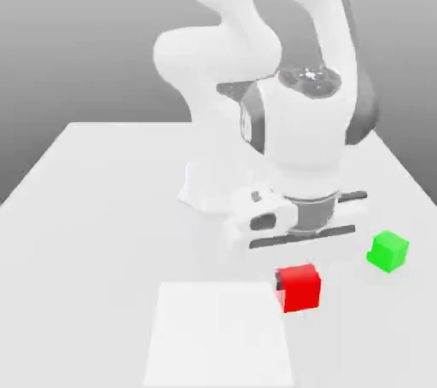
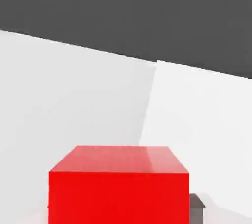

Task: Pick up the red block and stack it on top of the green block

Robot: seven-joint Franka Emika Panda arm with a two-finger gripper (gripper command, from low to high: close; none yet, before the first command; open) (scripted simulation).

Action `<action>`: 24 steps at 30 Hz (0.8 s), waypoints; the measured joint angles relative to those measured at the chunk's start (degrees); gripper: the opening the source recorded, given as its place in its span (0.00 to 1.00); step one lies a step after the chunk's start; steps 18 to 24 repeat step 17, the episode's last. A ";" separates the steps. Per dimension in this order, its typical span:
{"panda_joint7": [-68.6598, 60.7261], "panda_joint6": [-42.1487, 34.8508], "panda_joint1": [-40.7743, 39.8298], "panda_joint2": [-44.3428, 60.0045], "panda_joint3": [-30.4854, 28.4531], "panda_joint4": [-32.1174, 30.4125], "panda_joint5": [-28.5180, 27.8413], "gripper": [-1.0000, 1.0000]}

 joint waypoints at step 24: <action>10.94 10.30 19.76 5.27 7.05 -4.93 -9.55 1.00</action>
